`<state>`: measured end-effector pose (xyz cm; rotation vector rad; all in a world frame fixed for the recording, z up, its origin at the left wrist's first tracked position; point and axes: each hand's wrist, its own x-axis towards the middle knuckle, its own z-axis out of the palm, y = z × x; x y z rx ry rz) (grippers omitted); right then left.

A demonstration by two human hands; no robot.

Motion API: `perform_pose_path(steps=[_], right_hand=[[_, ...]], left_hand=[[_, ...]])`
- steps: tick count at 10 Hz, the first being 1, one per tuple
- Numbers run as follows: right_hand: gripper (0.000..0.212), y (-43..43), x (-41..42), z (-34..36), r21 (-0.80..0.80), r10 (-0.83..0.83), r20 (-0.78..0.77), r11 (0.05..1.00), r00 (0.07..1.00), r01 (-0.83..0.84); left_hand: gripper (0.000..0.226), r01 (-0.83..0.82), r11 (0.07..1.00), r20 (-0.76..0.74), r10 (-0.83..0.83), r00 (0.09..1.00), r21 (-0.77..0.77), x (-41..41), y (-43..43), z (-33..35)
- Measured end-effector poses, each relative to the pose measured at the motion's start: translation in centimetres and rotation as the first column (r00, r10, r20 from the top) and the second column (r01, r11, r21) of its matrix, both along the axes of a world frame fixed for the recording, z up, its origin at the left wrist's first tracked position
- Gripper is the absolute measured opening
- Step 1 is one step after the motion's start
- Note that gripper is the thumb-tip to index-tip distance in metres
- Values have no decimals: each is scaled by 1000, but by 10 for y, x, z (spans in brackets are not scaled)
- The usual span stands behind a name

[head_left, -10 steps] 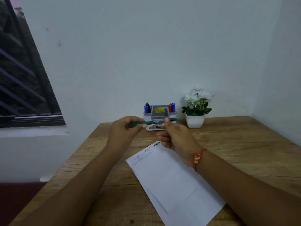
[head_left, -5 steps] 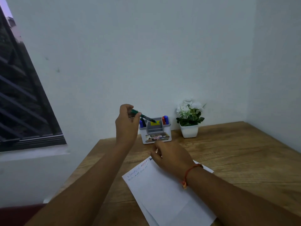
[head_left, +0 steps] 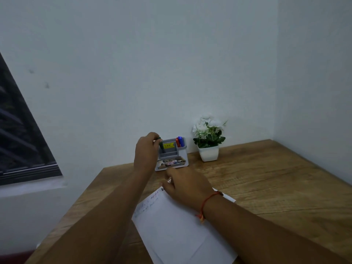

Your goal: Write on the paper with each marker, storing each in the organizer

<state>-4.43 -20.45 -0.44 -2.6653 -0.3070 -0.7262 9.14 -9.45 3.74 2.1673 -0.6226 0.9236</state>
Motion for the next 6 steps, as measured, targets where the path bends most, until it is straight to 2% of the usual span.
perform_pose_path(steps=[1,3,4,6], right_hand=[[32,0,0,0,-8,-5,10,1000,1000,5],[32,-1,0,-1,-36,-9,28,999,1000,10],[32,-3,-1,1,-56,-25,34,998,999,27],[27,-12,-2,9,-10,-119,47,993,992,119]], left_hand=[[14,-7,993,64,0,998,120,3,2,-6],[19,-43,966,93,19,995,256,-3,7,-11],[28,-34,960,93,9,996,278,-12,15,-11],[19,-33,987,62,23,998,159,-50,51,-26]])
